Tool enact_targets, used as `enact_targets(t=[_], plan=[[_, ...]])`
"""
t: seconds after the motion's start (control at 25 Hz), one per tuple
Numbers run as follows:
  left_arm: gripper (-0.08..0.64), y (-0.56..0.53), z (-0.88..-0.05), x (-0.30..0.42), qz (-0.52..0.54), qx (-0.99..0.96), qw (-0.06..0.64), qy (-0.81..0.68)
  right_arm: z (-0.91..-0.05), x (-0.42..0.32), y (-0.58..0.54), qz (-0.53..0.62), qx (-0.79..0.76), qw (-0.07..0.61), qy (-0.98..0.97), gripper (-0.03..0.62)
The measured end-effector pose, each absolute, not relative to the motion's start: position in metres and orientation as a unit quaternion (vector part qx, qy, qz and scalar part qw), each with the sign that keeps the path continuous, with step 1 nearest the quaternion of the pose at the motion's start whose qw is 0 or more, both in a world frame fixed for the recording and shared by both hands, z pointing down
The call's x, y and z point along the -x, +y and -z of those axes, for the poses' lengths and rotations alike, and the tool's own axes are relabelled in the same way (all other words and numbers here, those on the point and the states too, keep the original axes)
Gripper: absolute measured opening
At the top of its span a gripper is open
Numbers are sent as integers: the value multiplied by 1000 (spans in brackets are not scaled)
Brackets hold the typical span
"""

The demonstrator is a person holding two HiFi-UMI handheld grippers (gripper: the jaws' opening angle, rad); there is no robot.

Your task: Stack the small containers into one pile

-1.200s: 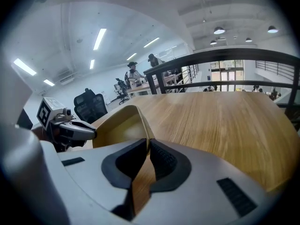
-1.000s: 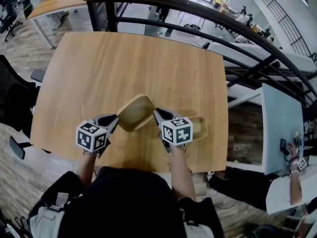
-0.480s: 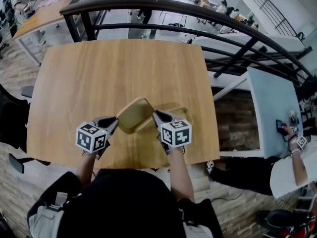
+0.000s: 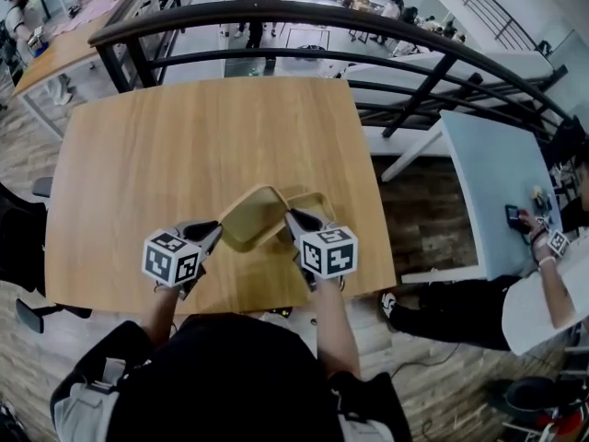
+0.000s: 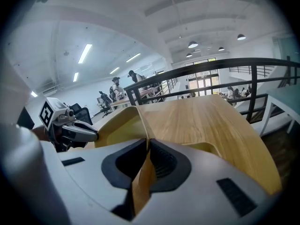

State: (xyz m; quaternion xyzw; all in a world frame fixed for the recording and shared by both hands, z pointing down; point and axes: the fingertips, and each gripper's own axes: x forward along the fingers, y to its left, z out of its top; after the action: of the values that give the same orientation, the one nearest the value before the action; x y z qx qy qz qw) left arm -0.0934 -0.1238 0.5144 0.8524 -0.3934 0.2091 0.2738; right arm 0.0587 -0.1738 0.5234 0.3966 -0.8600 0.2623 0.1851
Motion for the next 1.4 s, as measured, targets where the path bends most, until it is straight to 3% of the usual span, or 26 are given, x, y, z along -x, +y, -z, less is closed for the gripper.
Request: enact_targets(t=[0.72,1.4], plan=[[44,-111,-508,-8,-220,-850,264,-399,-515,-160,-158,-261,-388,166,-868,38],[44,-144,-499,-17,-241,-872,263,-335,-509,-173,-167,-279,-433,154,-843,38]])
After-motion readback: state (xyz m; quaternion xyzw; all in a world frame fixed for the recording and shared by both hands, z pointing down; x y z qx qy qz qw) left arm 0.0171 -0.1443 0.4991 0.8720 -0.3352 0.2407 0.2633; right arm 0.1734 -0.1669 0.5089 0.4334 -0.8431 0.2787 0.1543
